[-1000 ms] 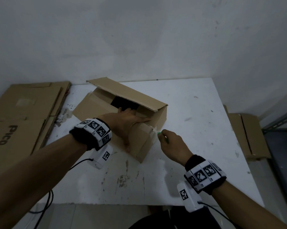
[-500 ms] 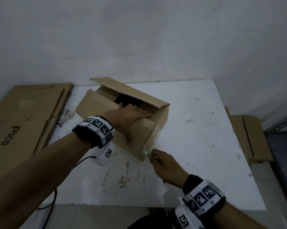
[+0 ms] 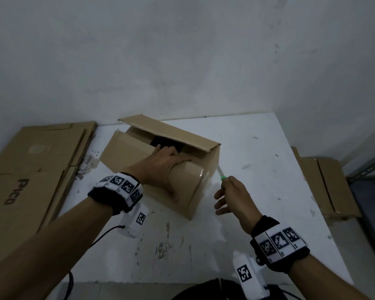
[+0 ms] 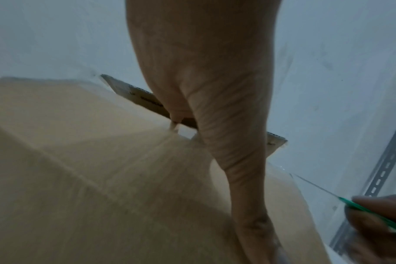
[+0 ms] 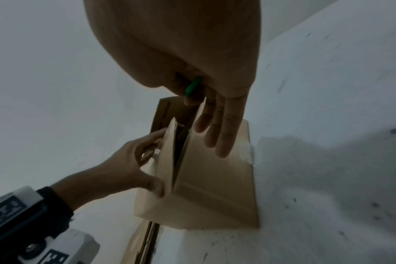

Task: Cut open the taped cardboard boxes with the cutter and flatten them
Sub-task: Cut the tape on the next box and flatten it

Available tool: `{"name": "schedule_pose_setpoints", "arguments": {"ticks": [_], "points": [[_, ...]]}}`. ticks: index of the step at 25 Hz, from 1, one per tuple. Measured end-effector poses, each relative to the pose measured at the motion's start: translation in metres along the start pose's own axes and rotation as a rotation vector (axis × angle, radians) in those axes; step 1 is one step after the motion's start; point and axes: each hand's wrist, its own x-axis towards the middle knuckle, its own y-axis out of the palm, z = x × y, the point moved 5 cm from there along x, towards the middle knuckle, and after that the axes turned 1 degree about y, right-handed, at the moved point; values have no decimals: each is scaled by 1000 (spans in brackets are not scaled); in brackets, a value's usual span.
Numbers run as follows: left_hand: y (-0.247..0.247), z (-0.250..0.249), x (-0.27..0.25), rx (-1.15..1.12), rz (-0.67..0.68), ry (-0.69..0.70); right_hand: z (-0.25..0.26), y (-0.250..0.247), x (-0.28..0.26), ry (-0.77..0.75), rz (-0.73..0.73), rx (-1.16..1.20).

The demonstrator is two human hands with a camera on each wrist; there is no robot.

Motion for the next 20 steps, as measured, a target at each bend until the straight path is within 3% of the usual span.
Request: {"name": "schedule_pose_setpoints", "arguments": {"ticks": [4,8,15,20], "points": [[-2,-21,0,-59,-273,-38,9,12,0,-118,-87,-31],[3,-40,-5,-104,-417,-60,22,15,9,-263,-197,-114],[-1,-65,-55,78,-885,15,6,-5,25,-193,-277,-45],[2,-64,-81,-53,-846,12,-43,-29,48,-31,-227,-285]]}}
